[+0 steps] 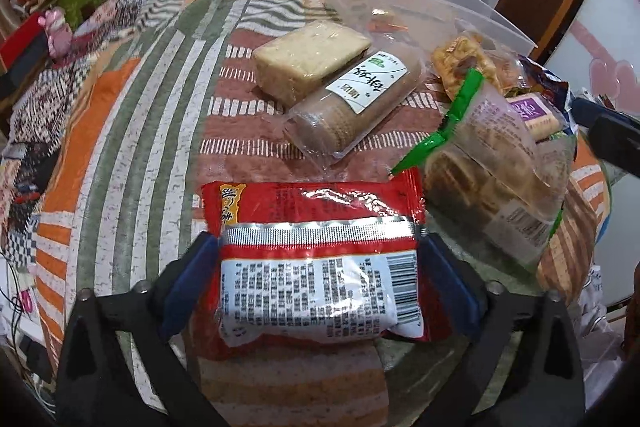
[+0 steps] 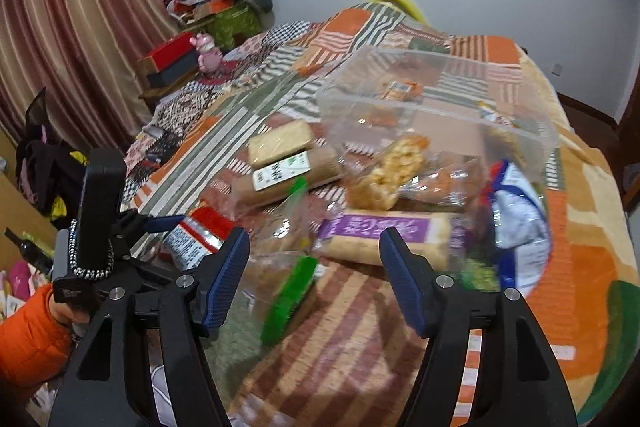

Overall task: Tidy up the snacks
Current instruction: 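Grasp the red-and-white biscuit pack with the left tool while the right grasps the cookie bag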

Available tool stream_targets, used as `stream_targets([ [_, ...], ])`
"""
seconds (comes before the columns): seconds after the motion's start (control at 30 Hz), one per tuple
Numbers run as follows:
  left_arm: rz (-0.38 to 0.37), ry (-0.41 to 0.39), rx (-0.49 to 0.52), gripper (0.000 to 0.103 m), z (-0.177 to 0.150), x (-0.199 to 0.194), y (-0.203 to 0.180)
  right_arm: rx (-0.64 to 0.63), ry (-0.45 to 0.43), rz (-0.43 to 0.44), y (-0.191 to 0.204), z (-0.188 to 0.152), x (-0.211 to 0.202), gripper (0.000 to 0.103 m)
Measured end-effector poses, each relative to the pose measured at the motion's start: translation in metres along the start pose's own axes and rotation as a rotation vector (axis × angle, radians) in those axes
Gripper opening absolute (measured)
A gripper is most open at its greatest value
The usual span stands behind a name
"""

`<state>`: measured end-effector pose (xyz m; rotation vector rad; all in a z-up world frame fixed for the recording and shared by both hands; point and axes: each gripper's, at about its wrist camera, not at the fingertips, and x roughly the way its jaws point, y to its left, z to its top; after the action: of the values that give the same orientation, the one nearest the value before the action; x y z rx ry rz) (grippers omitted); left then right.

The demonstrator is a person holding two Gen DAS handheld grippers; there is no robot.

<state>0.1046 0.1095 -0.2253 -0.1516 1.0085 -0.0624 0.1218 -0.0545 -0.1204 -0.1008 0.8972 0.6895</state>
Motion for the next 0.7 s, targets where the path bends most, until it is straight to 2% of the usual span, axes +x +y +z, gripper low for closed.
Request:
stream_targets([
  [0.13,-0.009,-0.011,0.008,0.079,-0.002,-0.006,0.002,-0.008,0.041,0.015,0.006,-0.003,0.013,0.065],
  [0.2,-0.017,-0.013,0.006,0.078,-0.003,-0.01,0.004,-0.01,0.059,0.025,0.008,-0.005,0.019,0.065],
  [0.33,-0.029,-0.015,-0.004,0.077,-0.006,-0.016,0.004,-0.002,0.075,0.047,0.01,-0.006,0.025,0.069],
  [0.7,-0.027,-0.072,-0.027,0.077,-0.005,-0.041,0.002,-0.03,0.08,0.072,0.024,-0.003,0.026,0.069],
])
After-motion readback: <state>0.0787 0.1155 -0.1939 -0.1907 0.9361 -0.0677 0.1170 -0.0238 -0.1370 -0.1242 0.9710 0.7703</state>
